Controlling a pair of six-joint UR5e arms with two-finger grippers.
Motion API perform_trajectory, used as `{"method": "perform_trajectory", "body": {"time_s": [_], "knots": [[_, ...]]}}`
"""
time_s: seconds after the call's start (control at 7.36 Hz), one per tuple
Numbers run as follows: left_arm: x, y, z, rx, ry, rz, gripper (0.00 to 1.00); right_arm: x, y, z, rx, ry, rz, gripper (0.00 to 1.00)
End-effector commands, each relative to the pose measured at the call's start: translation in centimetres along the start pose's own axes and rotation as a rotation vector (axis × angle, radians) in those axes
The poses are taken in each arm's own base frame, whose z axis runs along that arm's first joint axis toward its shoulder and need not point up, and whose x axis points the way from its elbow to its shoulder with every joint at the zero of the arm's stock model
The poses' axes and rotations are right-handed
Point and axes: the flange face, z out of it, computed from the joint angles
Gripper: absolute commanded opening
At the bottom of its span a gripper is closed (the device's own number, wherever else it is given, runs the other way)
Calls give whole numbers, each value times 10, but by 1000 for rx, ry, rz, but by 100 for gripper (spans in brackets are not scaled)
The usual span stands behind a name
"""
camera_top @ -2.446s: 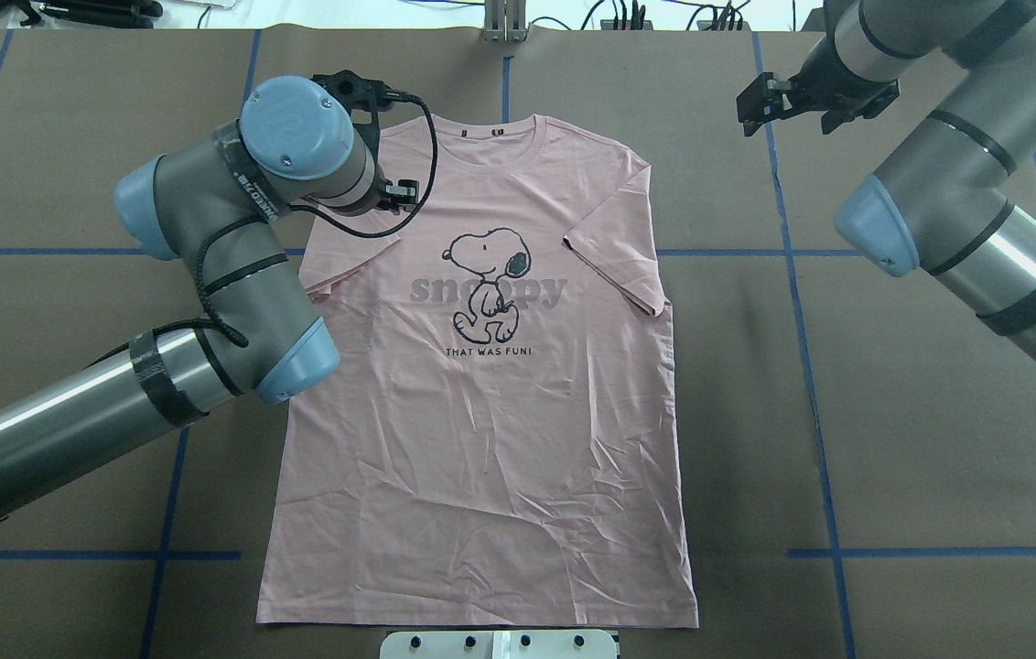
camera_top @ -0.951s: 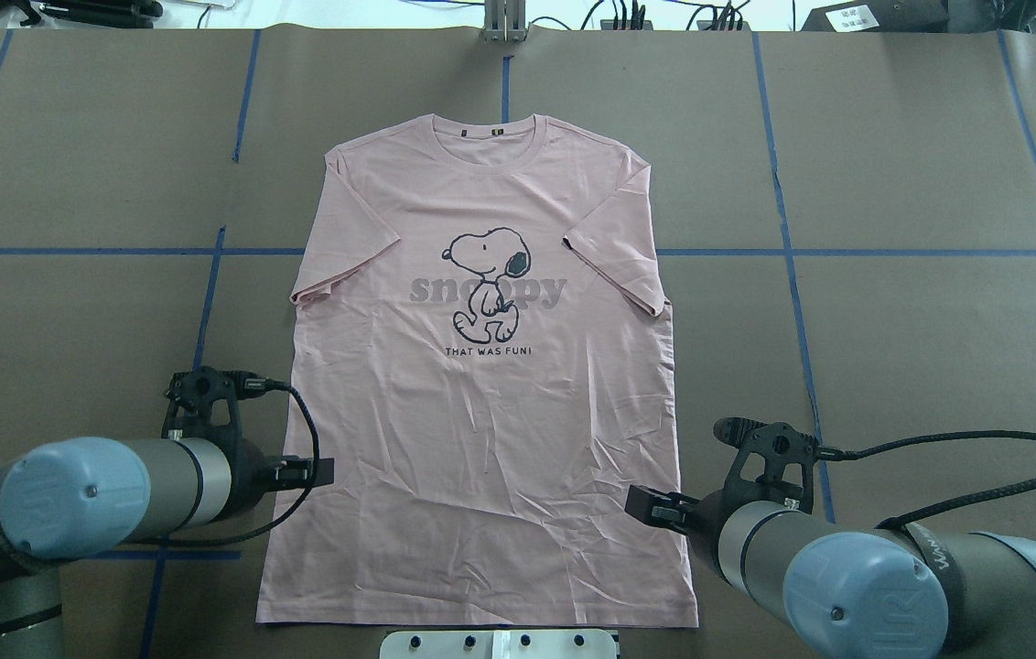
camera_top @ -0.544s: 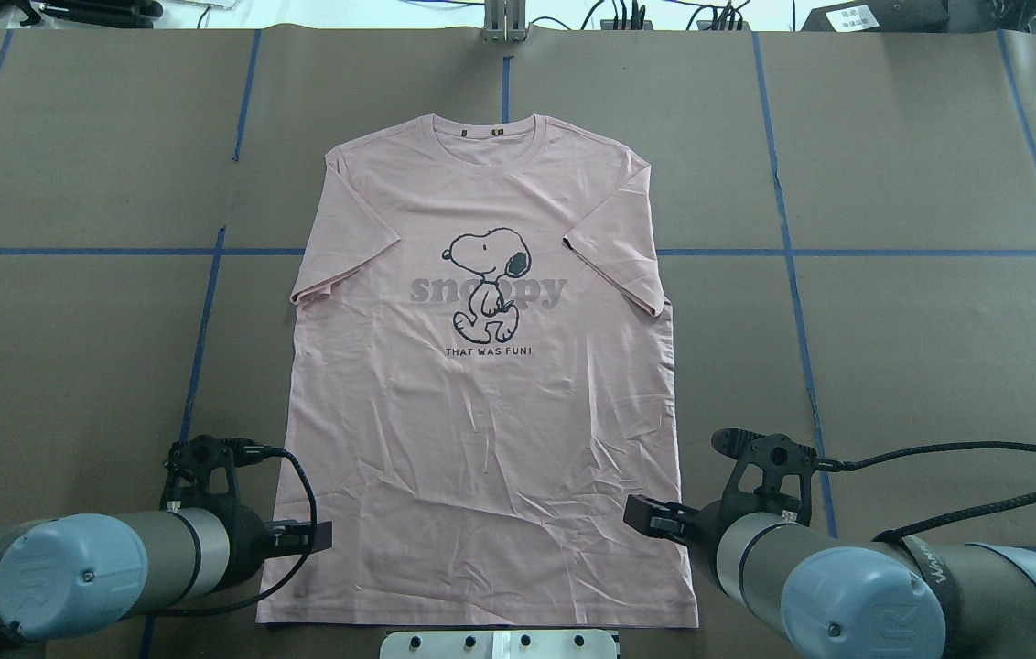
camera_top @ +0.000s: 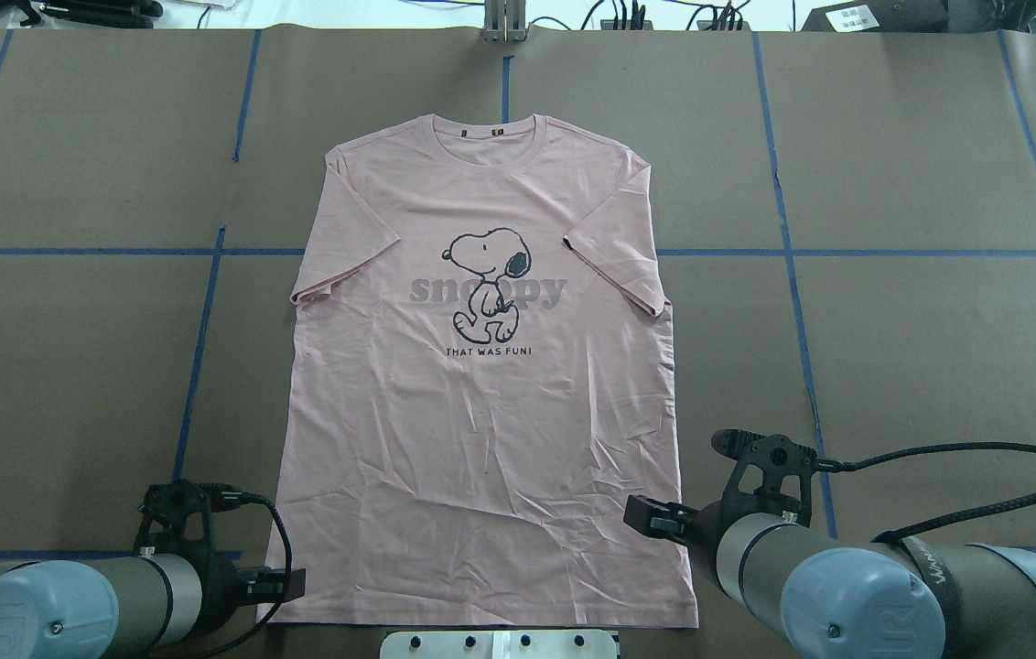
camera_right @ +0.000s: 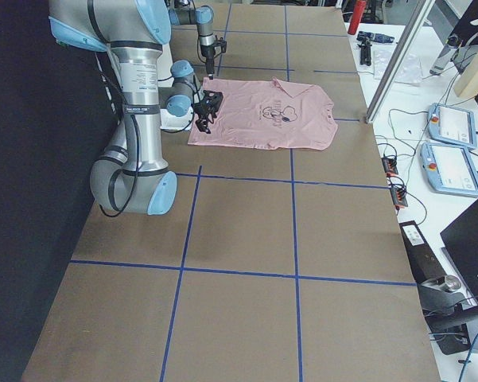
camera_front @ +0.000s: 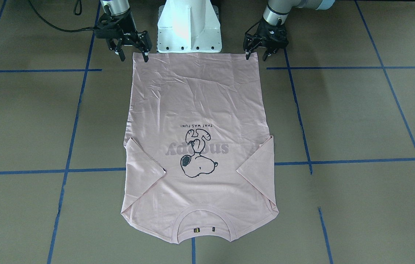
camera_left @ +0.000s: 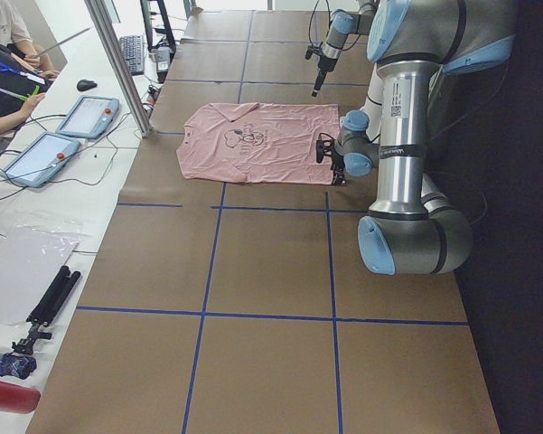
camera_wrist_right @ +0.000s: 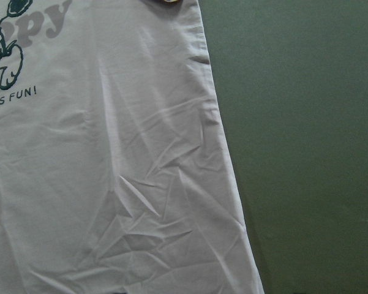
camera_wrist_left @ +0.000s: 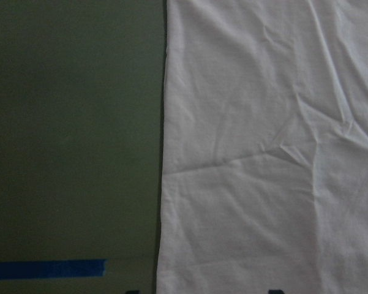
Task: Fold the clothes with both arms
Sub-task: 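Pinch the hem corners with both grippers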
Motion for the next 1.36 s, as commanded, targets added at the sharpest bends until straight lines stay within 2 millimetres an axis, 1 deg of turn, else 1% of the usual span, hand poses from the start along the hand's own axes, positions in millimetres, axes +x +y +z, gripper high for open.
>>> {"method": "perform_trajectory", "body": {"time_s": [0.0,0.14,0.27,0.82,0.95,1.22], "knots": [[1,15,4,-26,-3,9,60,0,0,0,1,1,0,93],[1,18,6,-31,-6,11,49,0,0,0,1,1,0,93],[2,19,6,-32,-4,12,43,0,0,0,1,1,0,93],[2,23,6,-39,-5,13,42,0,0,0,0,0,0,93],[2,23,6,-39,-5,13,38,0,0,-1,0,-2,1,93],[1,22,7,-37,-8,12,38,0,0,-1,0,-2,1,93]]}}
